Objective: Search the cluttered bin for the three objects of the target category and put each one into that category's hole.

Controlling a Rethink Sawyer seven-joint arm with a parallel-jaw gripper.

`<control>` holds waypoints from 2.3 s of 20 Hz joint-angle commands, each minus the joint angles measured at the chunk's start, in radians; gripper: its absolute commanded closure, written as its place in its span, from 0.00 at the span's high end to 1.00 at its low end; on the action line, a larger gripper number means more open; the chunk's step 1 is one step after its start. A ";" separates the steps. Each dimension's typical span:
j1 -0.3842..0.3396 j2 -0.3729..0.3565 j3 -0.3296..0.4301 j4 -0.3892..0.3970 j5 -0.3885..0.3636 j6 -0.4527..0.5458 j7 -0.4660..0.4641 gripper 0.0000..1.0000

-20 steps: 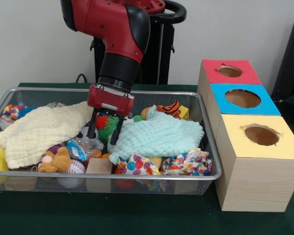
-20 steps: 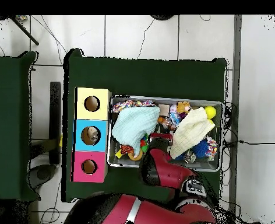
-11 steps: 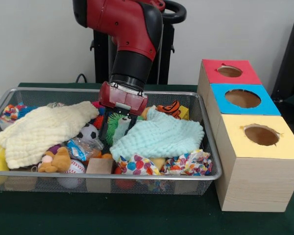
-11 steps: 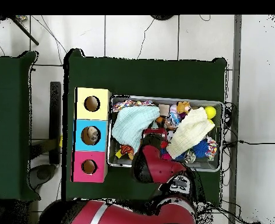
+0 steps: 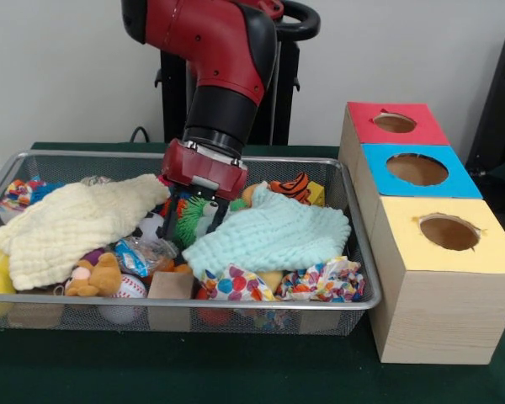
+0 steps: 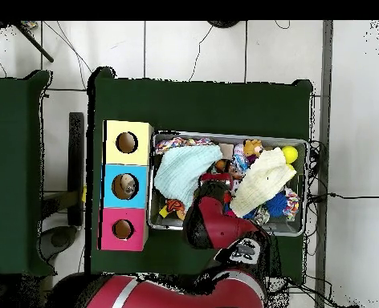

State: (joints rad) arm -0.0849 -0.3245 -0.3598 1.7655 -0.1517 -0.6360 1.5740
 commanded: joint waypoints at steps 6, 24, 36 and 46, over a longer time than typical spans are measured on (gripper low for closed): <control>0.018 0.076 -0.015 -0.081 0.066 0.007 0.100 1.00; 0.037 0.092 -0.037 -0.077 0.080 -0.029 0.128 1.00; 0.007 0.116 -0.062 -0.058 0.099 -0.106 0.156 1.00; 0.001 0.127 -0.054 -0.076 0.085 -0.110 0.162 1.00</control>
State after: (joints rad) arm -0.0530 -0.2340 -0.4843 1.7630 -0.0872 -0.6620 1.5740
